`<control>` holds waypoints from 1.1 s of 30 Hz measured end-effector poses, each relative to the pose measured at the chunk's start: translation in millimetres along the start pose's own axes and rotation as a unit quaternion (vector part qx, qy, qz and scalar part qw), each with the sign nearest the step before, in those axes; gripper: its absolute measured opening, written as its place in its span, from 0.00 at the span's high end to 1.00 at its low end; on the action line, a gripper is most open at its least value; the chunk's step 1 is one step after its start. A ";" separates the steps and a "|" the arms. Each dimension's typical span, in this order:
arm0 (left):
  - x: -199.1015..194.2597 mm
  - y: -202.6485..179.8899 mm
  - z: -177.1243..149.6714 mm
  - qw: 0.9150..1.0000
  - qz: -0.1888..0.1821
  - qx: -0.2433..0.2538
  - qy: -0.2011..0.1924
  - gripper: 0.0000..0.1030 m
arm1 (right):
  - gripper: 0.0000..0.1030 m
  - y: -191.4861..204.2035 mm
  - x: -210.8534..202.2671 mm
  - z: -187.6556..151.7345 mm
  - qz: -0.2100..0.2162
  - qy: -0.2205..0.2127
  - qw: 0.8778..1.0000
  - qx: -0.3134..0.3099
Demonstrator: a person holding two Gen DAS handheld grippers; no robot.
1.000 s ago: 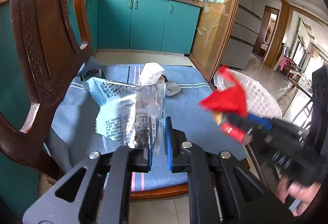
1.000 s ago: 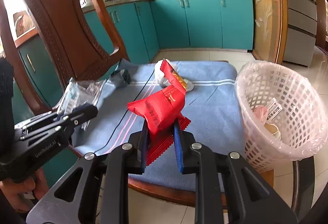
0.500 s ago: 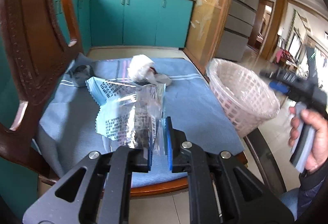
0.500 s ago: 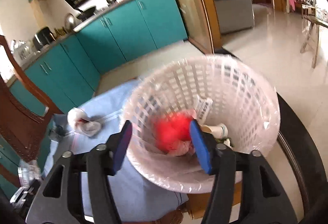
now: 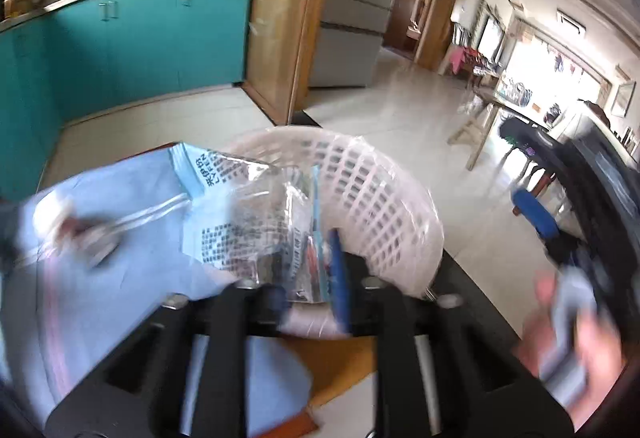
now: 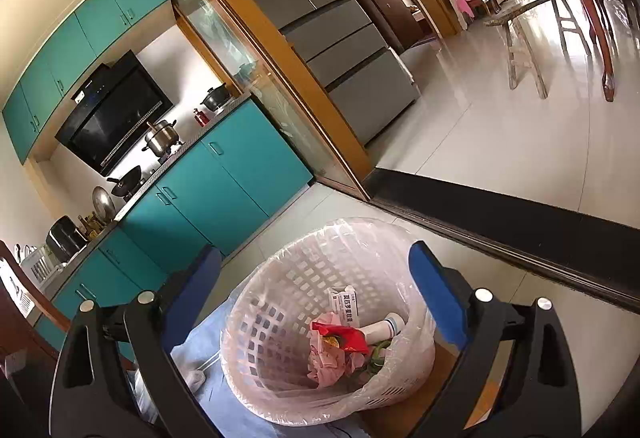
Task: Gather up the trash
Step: 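Move the clear packet over the basket and open the left tool, then bring both open tools back above the chair seat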
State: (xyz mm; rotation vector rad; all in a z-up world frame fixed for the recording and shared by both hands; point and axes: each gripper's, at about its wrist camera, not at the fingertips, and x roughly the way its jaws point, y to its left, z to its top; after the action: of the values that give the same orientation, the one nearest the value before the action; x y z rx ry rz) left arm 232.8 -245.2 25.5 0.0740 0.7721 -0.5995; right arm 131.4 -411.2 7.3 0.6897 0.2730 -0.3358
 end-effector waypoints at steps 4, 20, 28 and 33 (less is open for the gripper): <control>35.6 15.9 -4.7 0.995 0.055 -0.037 0.068 0.13 | 0.10 3.5 5.3 -0.3 0.009 0.015 1.000 -0.008; -155.6 155.3 -145.3 0.963 0.228 -0.126 -0.075 0.05 | 0.10 141.5 0.4 -109.8 0.135 0.137 0.949 -0.248; -153.6 192.6 -150.1 0.948 0.275 -0.149 -0.061 0.05 | 0.10 184.6 -17.5 -169.6 0.165 0.154 0.914 -0.338; -151.7 188.8 -150.6 0.951 0.266 -0.144 -0.065 0.05 | 0.10 180.2 -8.0 -163.2 0.154 0.164 0.919 -0.323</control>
State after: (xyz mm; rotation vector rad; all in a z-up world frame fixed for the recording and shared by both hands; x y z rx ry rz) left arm 153.4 26.5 -9.5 -0.0272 0.6667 0.0234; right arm 172.3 -171.9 -7.4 0.1195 0.5549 0.1813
